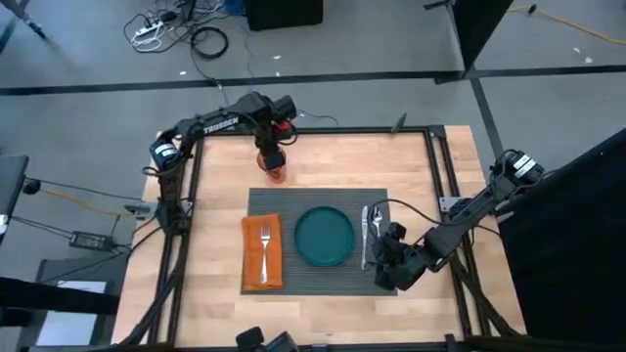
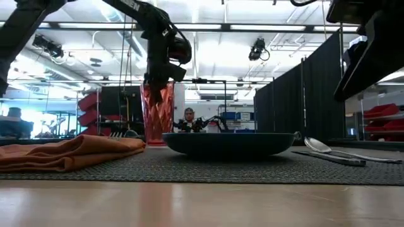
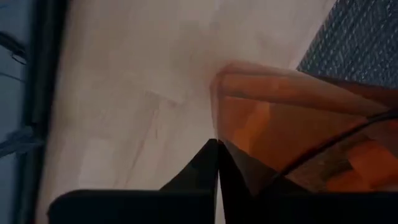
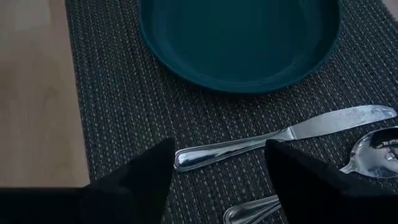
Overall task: Set table place
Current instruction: Move the orange cup on the top right of the gray placemat
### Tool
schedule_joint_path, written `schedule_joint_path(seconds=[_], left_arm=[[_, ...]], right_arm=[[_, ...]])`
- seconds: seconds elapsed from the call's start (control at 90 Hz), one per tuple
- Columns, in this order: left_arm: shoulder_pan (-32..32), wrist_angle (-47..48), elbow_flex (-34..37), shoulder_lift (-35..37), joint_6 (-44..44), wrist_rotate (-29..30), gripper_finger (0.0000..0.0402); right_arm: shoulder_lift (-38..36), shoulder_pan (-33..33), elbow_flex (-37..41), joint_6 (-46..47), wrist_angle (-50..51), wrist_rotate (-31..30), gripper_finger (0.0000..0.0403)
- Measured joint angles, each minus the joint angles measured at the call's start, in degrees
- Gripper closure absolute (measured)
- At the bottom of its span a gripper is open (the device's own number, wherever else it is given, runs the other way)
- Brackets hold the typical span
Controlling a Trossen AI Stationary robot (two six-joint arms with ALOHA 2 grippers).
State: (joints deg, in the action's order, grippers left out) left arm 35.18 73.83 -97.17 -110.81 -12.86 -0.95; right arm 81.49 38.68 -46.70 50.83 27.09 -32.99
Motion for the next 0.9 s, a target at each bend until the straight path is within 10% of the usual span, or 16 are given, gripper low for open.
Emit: schedule_joint_path(seconds=[0.9], left_arm=[[-0.7,11.7,-14.2,-1.3,1.5,1.0,0.0241]], right_arm=[[0.0,0.0,0.0,-1.0,0.3,0.1,0.0176]])
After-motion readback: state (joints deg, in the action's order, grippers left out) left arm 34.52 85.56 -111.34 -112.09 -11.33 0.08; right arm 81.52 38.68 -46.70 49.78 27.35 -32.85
